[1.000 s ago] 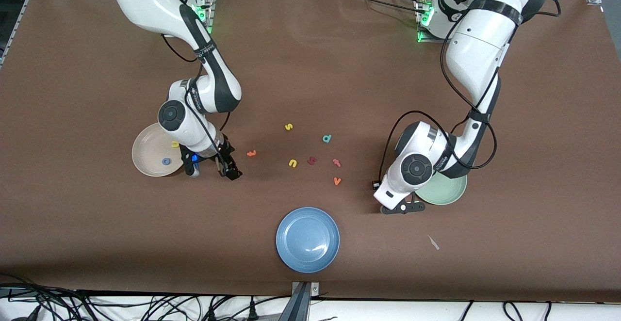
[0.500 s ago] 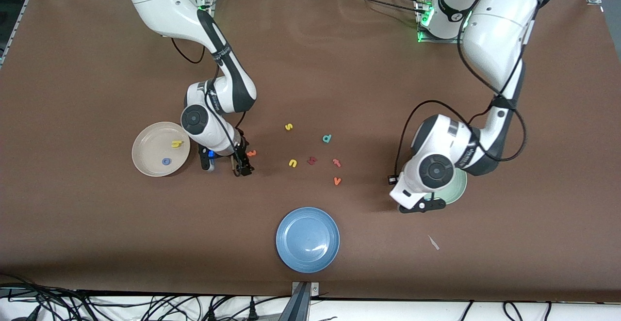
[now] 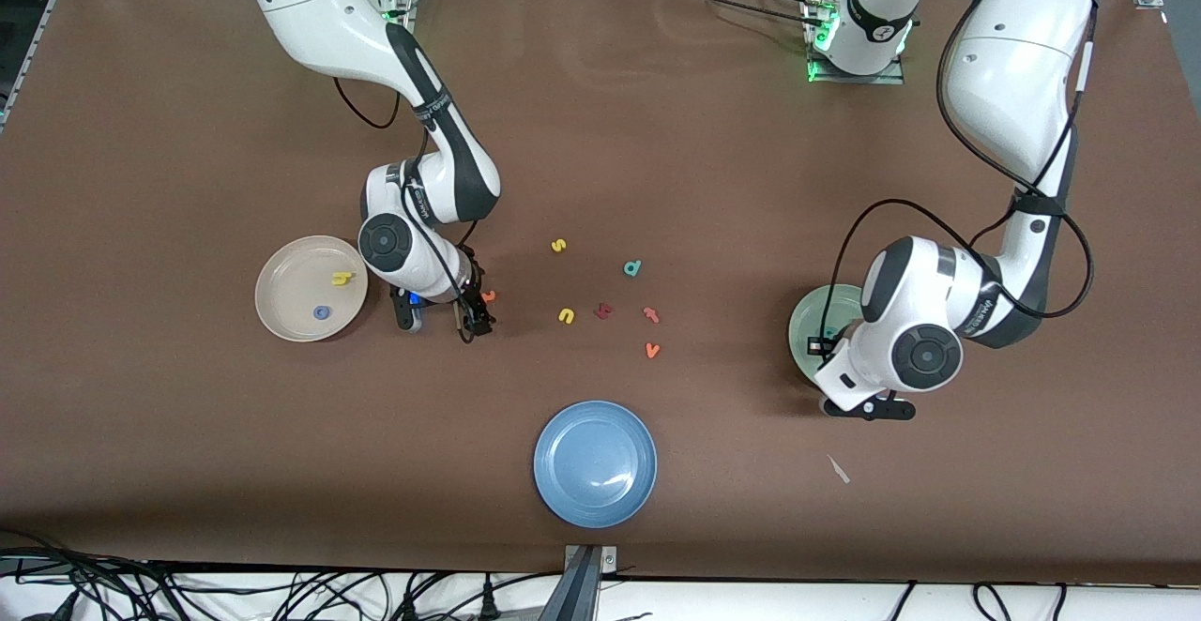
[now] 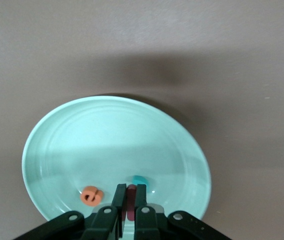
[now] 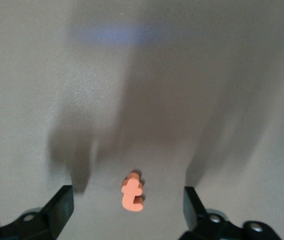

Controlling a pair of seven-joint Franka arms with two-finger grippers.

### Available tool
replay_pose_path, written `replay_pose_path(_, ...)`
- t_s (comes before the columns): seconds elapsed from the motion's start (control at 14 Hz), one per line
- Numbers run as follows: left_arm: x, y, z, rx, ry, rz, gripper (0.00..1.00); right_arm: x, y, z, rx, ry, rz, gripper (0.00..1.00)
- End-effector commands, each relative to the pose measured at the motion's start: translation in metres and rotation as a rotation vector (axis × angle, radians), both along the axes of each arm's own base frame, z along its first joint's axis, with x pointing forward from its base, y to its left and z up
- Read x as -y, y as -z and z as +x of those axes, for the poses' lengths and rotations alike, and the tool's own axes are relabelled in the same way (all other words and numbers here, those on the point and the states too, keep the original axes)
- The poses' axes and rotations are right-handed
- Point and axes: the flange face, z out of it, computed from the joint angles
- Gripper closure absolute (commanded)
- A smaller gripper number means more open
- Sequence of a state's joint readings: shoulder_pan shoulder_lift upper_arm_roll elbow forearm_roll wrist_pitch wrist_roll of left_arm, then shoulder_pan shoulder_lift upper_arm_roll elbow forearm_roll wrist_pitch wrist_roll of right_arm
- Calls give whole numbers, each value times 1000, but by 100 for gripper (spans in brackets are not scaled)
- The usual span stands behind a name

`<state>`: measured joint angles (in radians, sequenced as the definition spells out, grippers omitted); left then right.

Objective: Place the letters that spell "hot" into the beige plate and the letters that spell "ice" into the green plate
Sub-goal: 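Drop the orange t on the beige plate while the left gripper drops l on green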

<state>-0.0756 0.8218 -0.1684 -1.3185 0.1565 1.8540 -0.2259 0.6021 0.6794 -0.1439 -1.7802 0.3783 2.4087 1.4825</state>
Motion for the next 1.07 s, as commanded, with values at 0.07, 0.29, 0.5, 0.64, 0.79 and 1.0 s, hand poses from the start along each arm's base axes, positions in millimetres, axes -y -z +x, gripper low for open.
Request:
replay_pose_path(0.07, 4, 26, 2, 30, 39, -9, 100, -15, 4, 2, 11, -27, -21, 25)
replay_pose_path(0.29, -3, 38, 4, 42, 33, -14, 100, -15, 4, 3, 17, -45, -30, 55)
replay_pose_path(0.5, -3, 38, 3, 41, 33, -14, 100, -14, 4, 4, 20, -56, -33, 66)
replay_pose_path(0.64, -2, 34, 4, 45, 31, -14, 56, -13, 6, 4, 19, -59, -36, 68)
replay_pose_path(0.79, -4, 28, 4, 43, 23, -19, 0, -13, 6, 5, 21, -63, -36, 77)
replay_pose_path(1.0, 7, -26, 1, 35, 37, -6, 0, -13, 5, 6, 23, -63, -33, 96)
